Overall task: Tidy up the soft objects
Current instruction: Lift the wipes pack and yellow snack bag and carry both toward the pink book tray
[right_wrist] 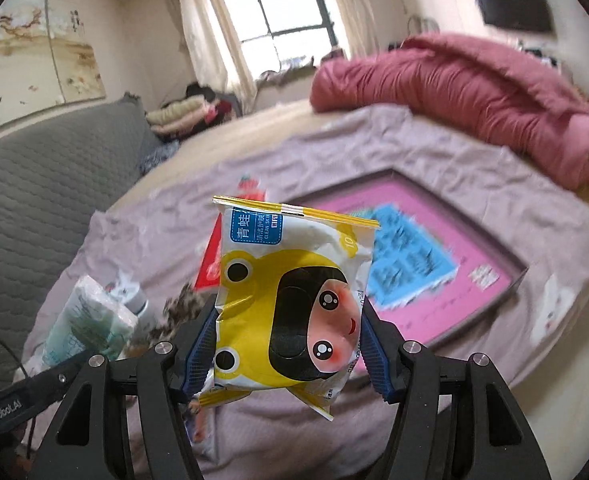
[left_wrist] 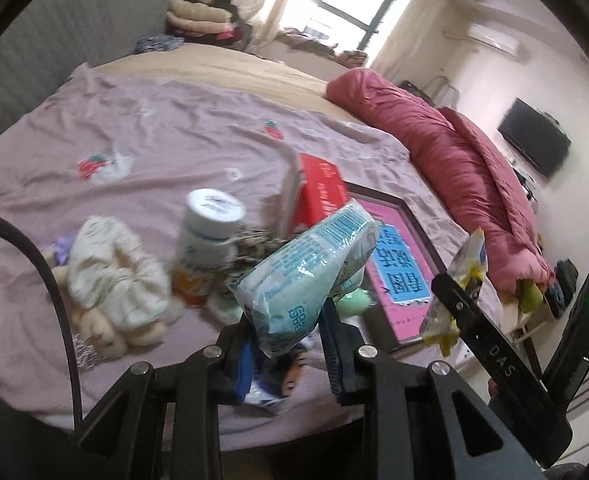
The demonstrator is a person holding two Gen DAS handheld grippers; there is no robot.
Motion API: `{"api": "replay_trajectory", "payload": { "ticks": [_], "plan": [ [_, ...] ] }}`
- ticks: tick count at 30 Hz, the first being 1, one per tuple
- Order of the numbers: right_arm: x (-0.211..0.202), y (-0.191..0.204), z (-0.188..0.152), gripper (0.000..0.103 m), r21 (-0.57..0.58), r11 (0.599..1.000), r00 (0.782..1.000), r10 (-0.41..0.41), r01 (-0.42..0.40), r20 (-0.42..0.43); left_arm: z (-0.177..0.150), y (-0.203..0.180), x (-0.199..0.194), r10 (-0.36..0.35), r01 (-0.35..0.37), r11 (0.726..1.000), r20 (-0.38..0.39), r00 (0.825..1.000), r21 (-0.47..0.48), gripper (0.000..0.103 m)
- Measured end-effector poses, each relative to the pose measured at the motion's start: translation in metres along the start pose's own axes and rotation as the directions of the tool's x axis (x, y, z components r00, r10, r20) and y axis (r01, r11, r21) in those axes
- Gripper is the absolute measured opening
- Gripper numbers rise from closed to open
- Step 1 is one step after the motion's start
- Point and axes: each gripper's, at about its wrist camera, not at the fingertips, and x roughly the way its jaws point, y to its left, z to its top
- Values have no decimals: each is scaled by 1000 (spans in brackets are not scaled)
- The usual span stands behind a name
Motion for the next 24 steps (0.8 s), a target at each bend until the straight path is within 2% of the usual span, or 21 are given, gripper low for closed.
{"api": "replay_trajectory", "payload": {
  "ticks": [7, 12, 18, 24],
  "plan": [
    [2, -38, 13, 65, 55, 996, 996, -71, 68, 56, 6, -43, 16, -29, 31, 997, -22, 999, 77, 30],
    [9, -74, 20, 65, 121, 986, 991, -120, 113, 55, 9, -71, 35, -64, 69, 992, -50, 997, 104, 30],
    [24, -109, 24, 65, 138, 973, 981, -191, 185, 36, 11, -109, 64, -96, 107, 984, -84, 992, 140, 30],
    [29, -130, 26, 65, 187, 964, 978, -202, 191, 44, 11, -145, 103, -104, 127, 978, -143, 984, 168, 30]
  ]
}}
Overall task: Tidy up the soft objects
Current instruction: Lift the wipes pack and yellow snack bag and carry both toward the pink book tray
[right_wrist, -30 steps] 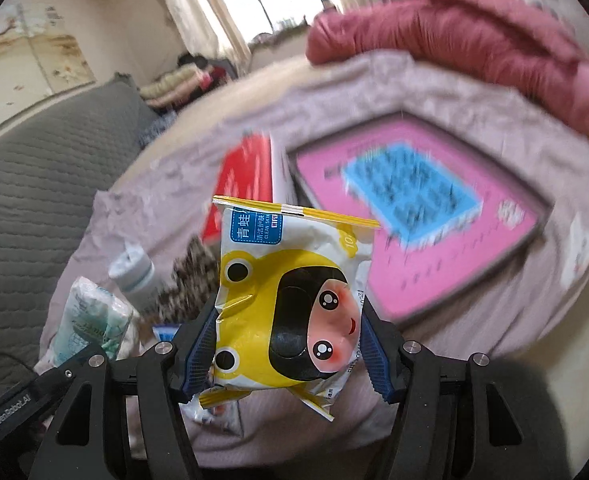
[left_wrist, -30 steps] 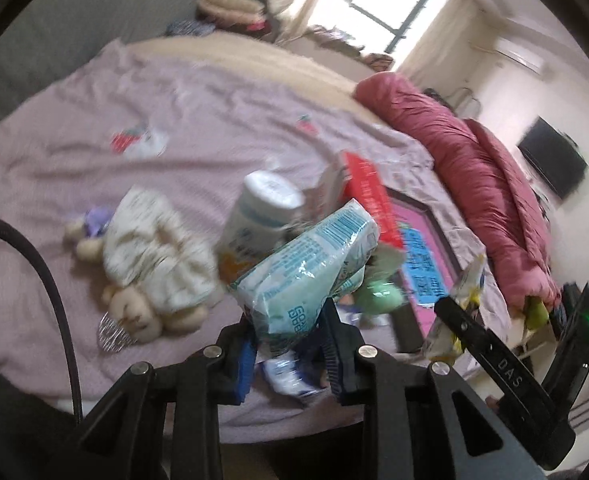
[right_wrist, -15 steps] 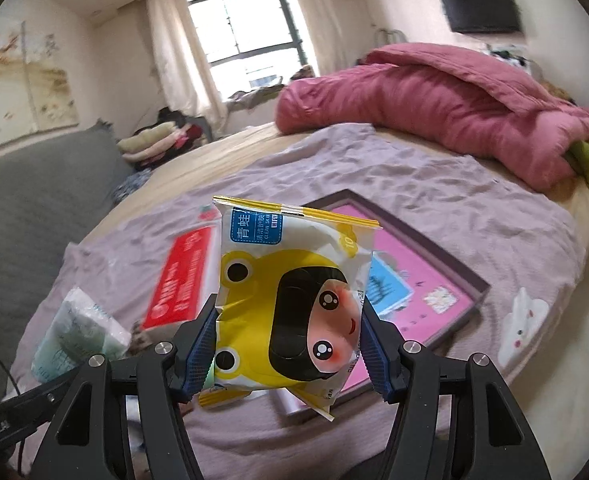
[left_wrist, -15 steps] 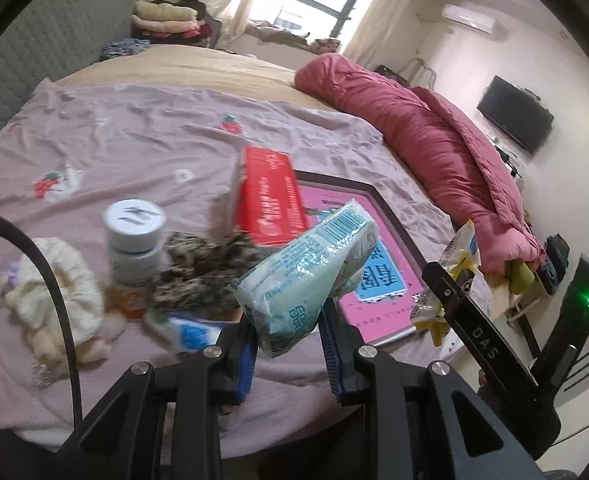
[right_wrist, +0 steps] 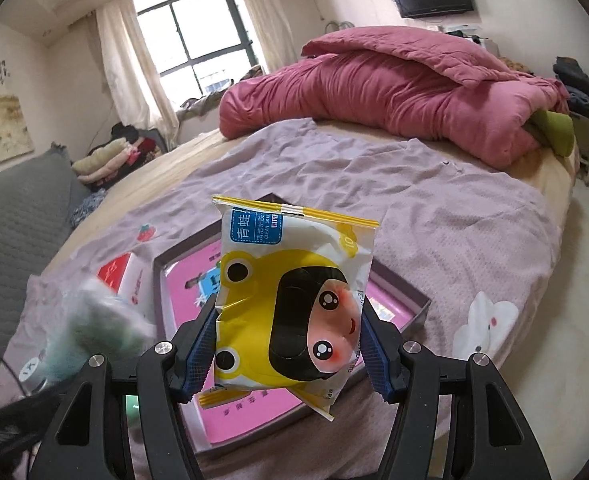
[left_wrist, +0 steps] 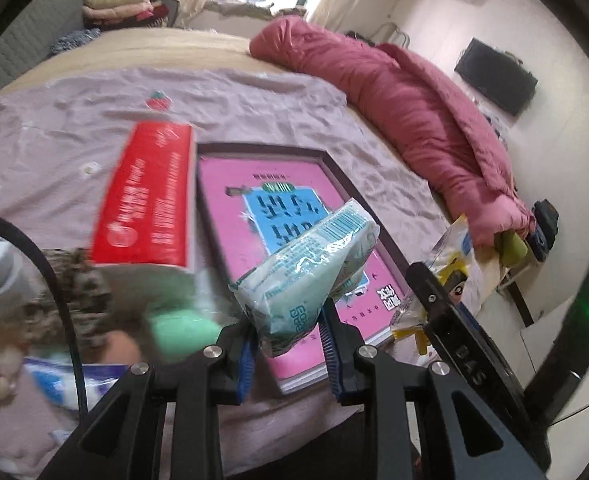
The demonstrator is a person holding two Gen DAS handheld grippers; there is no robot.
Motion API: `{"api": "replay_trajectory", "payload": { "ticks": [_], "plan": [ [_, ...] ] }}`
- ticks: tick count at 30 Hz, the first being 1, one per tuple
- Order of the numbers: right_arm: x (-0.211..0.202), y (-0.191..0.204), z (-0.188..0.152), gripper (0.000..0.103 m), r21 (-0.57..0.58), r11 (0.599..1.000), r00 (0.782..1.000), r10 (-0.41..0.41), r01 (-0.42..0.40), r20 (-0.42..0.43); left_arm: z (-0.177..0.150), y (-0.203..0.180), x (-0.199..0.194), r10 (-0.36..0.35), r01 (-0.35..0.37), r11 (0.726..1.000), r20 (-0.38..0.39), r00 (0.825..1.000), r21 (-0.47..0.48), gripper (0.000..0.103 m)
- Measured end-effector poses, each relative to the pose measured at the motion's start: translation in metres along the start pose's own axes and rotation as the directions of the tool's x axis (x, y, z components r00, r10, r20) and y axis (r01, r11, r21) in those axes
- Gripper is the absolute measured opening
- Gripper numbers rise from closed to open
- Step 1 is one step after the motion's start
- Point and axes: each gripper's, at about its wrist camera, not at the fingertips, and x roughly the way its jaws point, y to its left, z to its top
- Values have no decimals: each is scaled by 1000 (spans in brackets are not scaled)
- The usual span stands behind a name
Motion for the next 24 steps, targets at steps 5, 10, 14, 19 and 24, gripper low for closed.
{"api": "replay_trajectory", "payload": {
  "ticks": [5, 10, 14, 19, 24],
  "plan": [
    [6, -3, 2, 65, -3, 1000, 1000, -19, 19, 4, 3, -14, 36, -4, 4, 1000, -75, 997, 1, 30],
    [11, -5, 4, 65, 3, 999, 999, -44, 44, 7, 2, -23, 56, 13, -10, 1000, -116, 993, 24, 30],
    [17, -8, 5, 65, 6, 998, 998, -58, 58, -4, -1, -26, 65, 44, -37, 998, -132, 990, 58, 30],
    [29, -8, 4, 65, -6, 998, 996, -68, 68, -51, -6, -27, 82, 52, -41, 998, -215, 975, 55, 30],
    [44, -10, 2, 65, -3, 997, 990, -75, 75, -122, -13, -28, 91, 66, -48, 996, -281, 957, 72, 30]
  ]
}}
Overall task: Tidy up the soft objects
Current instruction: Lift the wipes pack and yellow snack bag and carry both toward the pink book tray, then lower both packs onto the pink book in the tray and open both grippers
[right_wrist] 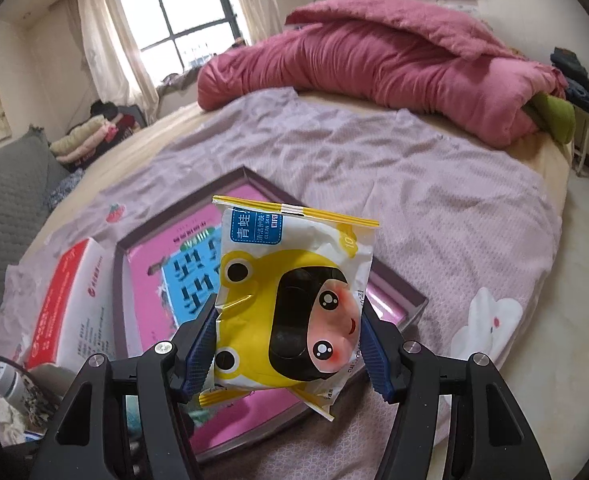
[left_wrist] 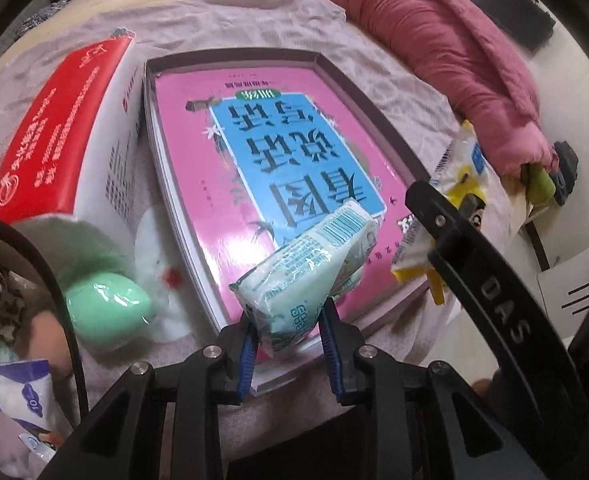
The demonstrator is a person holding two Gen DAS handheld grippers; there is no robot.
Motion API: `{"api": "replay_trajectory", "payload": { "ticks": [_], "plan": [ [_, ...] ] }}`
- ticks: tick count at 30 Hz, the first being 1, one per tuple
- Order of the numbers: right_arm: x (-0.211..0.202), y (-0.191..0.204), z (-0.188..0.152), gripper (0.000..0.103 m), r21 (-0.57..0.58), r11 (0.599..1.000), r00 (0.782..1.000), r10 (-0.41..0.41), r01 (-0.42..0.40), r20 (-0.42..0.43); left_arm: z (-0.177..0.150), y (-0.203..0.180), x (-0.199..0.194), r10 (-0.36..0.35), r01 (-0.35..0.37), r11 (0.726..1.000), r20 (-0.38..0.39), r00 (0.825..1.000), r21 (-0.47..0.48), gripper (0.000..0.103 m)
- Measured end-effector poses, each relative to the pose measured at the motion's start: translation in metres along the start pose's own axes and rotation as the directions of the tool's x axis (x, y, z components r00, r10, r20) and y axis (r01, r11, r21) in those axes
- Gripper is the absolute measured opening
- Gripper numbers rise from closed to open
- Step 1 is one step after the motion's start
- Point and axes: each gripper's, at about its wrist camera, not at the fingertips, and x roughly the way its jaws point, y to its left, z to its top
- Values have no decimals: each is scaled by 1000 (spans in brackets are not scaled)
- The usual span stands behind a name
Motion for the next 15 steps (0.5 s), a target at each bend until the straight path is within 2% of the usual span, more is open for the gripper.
{"api": "replay_trajectory", "payload": {
  "ticks": [8, 15],
  "plan": [
    [20, 3, 2, 65, -20, 1000, 998, -22, 21, -59, -6, -4, 6, 5, -5, 1000, -31, 999, 25, 30],
    [42, 4, 3, 65, -30, 997, 990, -72, 69, -122, -9, -5, 4, -4, 5, 999, -46, 999, 32, 31]
  ]
}}
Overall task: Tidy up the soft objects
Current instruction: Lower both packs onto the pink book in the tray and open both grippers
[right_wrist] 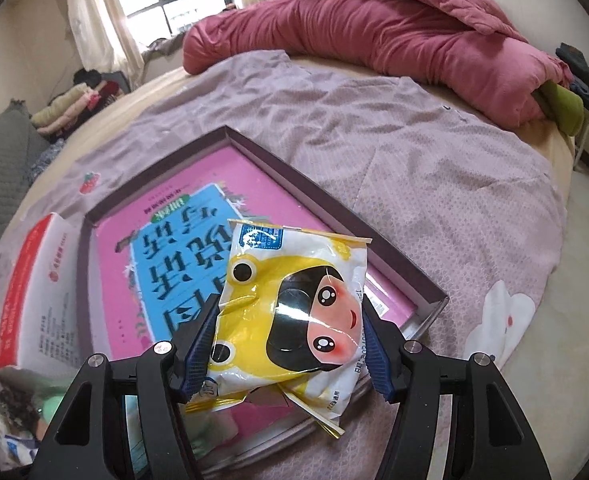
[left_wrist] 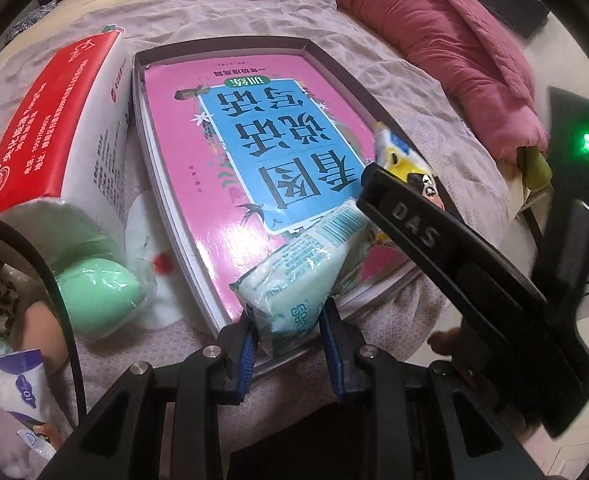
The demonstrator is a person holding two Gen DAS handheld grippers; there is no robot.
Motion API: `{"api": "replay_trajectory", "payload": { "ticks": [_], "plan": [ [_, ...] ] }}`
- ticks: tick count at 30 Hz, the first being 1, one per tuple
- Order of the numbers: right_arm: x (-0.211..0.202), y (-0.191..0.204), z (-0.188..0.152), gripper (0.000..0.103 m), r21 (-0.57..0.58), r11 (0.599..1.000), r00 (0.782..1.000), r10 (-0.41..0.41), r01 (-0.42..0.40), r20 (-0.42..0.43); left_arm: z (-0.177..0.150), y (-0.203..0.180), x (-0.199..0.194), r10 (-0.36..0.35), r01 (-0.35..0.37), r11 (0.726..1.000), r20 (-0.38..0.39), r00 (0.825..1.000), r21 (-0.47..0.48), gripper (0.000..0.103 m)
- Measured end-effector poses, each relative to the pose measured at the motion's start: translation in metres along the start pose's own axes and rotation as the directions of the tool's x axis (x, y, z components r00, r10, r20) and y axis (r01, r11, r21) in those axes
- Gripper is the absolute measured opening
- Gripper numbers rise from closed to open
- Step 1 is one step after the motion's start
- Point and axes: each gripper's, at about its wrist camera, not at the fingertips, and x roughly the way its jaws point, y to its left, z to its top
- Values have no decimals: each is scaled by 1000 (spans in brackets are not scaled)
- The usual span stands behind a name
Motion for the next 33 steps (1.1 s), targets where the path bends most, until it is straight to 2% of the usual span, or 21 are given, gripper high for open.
{"api": "replay_trajectory", "payload": {
  "ticks": [7, 18, 23, 29, 33],
  "plan": [
    [16, -5, 1, 66, 20, 999, 998, -40, 41, -51, 0, 1, -1, -7, 7, 1000, -5, 1000, -4, 31],
    [9, -10, 1, 66, 43, 999, 1000, -11, 12, -26, 0, 0, -1, 2, -2, 1000, 3, 1000, 2, 31],
    [-6, -20, 1, 72, 90, 996, 999, 9, -12, 41, 0, -1, -2, 6, -6, 1000, 8, 1000, 4, 31],
    [-30, -40, -1, 74, 176, 983, 988, 34, -61, 152, 0, -2, -1, 12, -12, 1000, 13, 1000, 12, 31],
    [-38, -46, -1, 75, 209, 976, 982, 22, -62, 187, 1, -3, 1, 17, -17, 1000, 13, 1000, 14, 32]
  ]
}}
